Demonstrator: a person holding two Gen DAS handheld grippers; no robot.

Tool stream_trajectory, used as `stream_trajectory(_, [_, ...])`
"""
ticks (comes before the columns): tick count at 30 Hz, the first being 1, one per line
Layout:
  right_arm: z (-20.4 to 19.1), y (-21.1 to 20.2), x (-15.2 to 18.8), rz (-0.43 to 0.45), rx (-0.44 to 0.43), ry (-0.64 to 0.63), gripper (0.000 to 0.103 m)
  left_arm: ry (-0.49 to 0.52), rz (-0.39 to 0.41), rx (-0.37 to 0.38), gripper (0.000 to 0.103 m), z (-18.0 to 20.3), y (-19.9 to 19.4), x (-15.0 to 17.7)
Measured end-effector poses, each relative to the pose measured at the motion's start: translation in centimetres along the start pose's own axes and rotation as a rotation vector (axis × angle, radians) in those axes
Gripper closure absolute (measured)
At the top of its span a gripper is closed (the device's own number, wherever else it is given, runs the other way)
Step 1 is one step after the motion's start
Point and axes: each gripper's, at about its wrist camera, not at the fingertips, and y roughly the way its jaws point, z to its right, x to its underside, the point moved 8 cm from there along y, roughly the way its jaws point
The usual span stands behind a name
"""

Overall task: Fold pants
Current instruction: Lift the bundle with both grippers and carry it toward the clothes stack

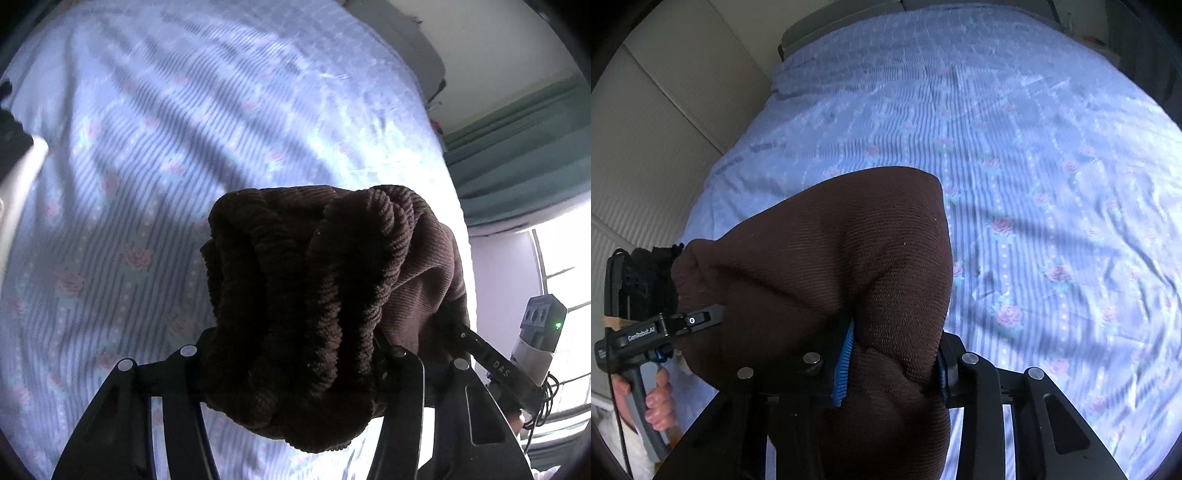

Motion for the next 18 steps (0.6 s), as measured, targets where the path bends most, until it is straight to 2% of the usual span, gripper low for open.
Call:
stream_trajectory(7, [-1.9,-6.8,0.3,0.065,0.017,-0.028,0.067,0.032,0.053,0.033,0.049,3.6,-5.1,0.7])
stream_trajectory(14, [-5.9,-14.2,1.0,0.132,0.023,-0.068,0.067,0.061,0.134,0.045,0.048,5.7,-12.2,2.1])
stream_trajectory(18, [-8.9,-18.4,1.8,0.175,0.006,-0.089,0.067,0.075,0.187,0.052,0.048,6.3,-17.8,3.5])
